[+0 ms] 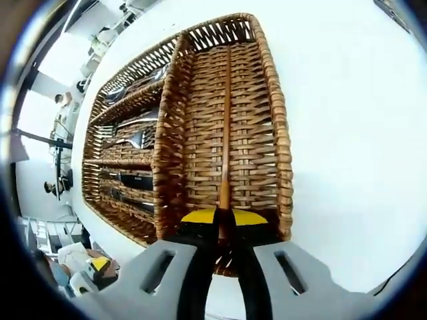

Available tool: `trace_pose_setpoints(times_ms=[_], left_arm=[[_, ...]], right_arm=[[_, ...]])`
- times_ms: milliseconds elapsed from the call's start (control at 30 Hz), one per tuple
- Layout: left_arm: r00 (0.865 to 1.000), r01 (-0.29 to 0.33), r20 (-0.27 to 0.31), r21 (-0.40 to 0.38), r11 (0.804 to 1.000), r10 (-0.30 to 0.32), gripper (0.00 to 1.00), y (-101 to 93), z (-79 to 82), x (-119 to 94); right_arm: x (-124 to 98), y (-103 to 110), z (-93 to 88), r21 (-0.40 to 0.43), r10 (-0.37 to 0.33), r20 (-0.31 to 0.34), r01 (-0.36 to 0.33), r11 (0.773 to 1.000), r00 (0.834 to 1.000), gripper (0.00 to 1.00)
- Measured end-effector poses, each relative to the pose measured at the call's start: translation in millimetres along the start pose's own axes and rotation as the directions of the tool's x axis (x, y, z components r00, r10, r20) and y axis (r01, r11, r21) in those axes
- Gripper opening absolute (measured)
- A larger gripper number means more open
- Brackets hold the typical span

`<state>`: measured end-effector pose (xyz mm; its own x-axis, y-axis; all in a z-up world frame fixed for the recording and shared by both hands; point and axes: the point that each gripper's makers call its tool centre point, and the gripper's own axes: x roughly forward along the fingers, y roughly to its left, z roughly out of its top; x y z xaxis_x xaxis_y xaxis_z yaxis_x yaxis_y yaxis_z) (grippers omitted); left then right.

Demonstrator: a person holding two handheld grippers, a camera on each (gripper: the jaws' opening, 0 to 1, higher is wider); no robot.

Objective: Arrange the knives, forks, and spoons in their matching storage slots by inserting each utensil handle-first until every utensil is classified and aligned in the correct compartment

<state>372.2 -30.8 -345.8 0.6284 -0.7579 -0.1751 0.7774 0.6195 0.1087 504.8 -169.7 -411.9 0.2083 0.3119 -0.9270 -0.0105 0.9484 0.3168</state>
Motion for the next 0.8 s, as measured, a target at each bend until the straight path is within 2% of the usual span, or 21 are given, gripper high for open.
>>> trace_pose_setpoints(times_ms=[800], left_arm=[[1.000, 0.003, -0.003, 0.014, 1.000, -0.003, 0.46, -0.9, 4.4, -0.6]], right_arm=[[-4.9, -1.4, 4.8, -0.040, -0.026, 0.001, 0.026, 0.999, 1.000, 0.07]])
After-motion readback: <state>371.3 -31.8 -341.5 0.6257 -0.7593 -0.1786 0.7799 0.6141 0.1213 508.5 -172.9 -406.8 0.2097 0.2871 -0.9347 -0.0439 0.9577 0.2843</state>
